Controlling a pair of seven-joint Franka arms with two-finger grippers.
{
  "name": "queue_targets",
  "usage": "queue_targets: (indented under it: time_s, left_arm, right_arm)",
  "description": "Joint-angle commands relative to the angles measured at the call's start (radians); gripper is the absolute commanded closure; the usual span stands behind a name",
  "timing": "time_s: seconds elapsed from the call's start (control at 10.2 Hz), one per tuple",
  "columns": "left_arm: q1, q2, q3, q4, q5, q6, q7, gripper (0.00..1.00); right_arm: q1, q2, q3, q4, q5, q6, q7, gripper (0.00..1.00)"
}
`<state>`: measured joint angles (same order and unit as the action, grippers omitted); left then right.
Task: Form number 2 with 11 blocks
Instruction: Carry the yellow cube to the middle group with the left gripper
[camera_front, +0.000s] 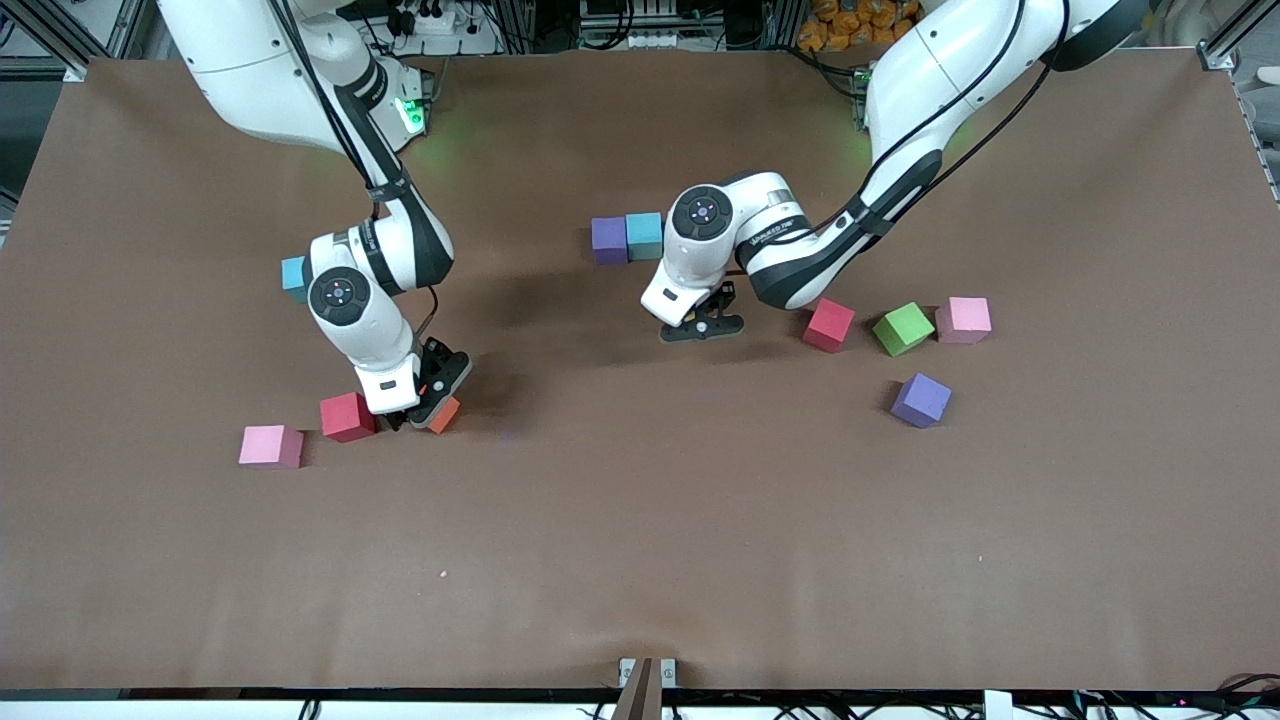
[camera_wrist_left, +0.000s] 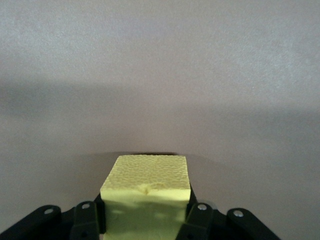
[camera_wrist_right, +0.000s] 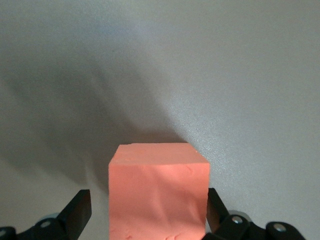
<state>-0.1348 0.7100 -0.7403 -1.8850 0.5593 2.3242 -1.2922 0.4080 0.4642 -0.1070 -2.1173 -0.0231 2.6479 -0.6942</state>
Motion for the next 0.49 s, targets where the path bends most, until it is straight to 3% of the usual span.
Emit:
queue_targets:
  time_s: [0.0,0.39]
  left_arm:
    - [-0.005,-0.018,0.001,-0.025,0.013,0.015,0.007,0.62]
    - [-0.005,-0.02,-0.005,-0.034,0.036,0.017,0.011,0.6]
  right_arm:
    - [-0.009,-0.001,0.01,0.002,0.008,0.006,0.004,0.0]
    - [-0.018,-0.002,0.015,0.005,0.043,0.001,0.004,0.0]
